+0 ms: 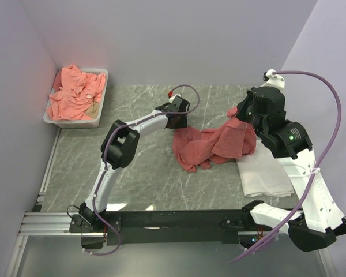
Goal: Fold and stack the t-shirts
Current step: Flatten the tshirt out
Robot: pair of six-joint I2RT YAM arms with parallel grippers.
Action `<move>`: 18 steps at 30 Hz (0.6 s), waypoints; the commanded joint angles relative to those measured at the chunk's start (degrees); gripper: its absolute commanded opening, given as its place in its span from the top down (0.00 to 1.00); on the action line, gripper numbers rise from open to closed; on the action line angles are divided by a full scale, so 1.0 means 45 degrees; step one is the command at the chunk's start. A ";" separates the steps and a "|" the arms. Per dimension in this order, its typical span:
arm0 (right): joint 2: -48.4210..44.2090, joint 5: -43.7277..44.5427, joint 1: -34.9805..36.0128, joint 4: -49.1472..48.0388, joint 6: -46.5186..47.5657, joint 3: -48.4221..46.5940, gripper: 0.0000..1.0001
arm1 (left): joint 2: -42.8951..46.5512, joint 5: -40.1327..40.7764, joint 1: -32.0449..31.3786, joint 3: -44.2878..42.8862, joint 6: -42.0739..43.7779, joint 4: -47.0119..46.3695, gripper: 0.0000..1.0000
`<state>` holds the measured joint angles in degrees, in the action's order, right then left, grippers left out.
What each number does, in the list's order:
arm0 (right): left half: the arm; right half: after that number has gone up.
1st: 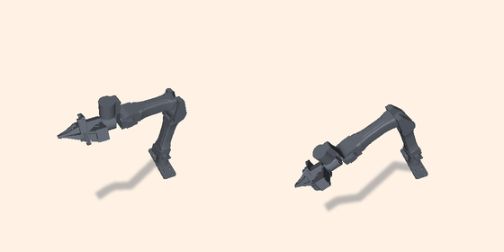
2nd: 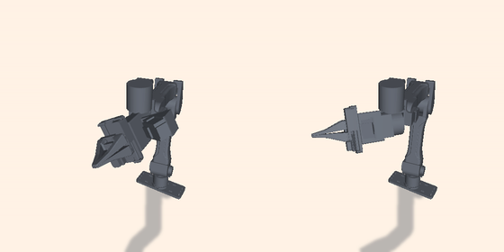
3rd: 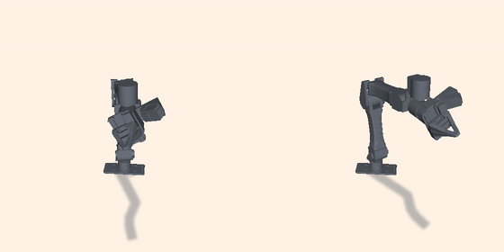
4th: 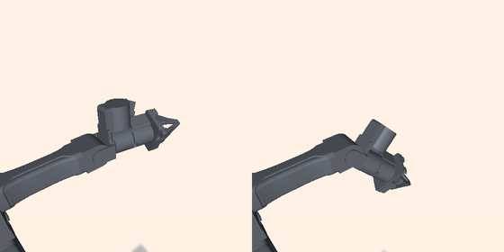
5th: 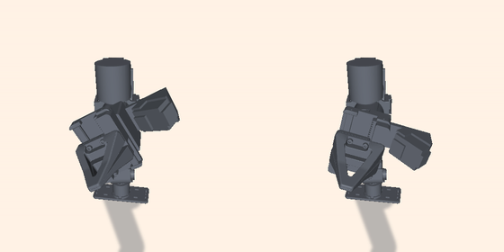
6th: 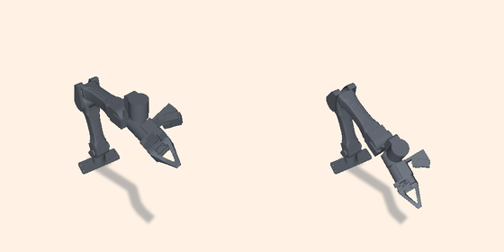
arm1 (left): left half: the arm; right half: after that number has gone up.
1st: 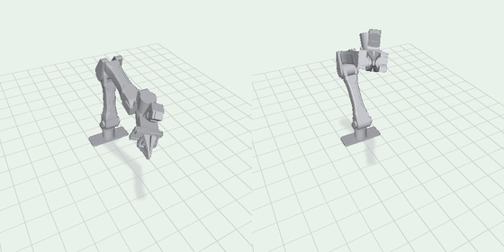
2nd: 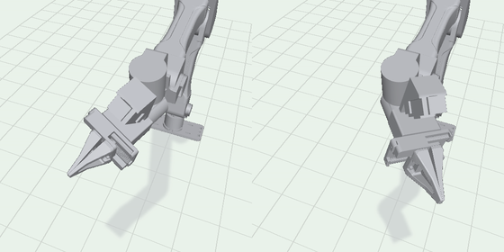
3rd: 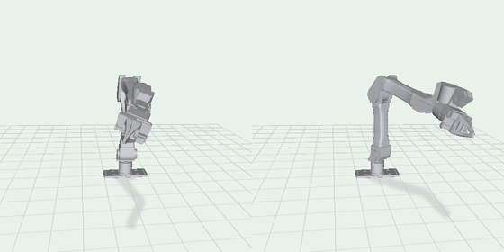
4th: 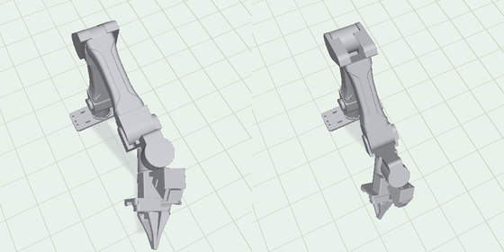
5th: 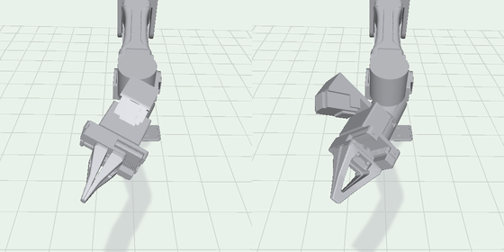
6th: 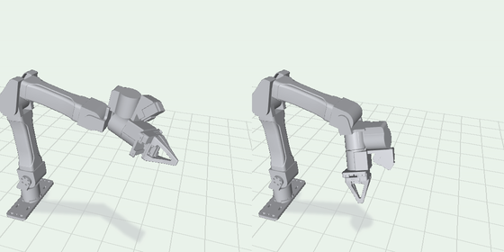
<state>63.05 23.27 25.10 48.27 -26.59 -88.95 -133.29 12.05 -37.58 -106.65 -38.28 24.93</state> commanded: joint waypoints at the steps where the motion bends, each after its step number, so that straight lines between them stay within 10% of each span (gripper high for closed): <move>1: -0.0377 -0.0151 -0.0071 -0.0902 -0.0166 0.0234 1.00 | -0.0554 0.0270 -0.0222 -0.0673 0.0441 0.0553 0.45; 8: -0.0534 -0.0249 -0.0071 -0.1020 -0.0185 0.0566 1.00 | -0.1491 0.1598 -0.0710 -0.1456 0.0734 0.1471 0.56; 13: -0.0320 -0.0268 -0.0109 -0.1234 -0.0146 0.0606 1.00 | -0.1473 0.1890 -0.0614 -0.1648 0.0578 0.1822 0.97; 18: 0.1065 -0.0580 -0.0324 -0.1994 -0.0185 0.0060 1.00 | -0.0167 0.1522 0.1141 -0.2334 0.0558 0.2156 1.00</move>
<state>64.18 21.52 24.69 45.08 -27.22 -86.46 -137.60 19.09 -38.59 -114.45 -35.77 31.14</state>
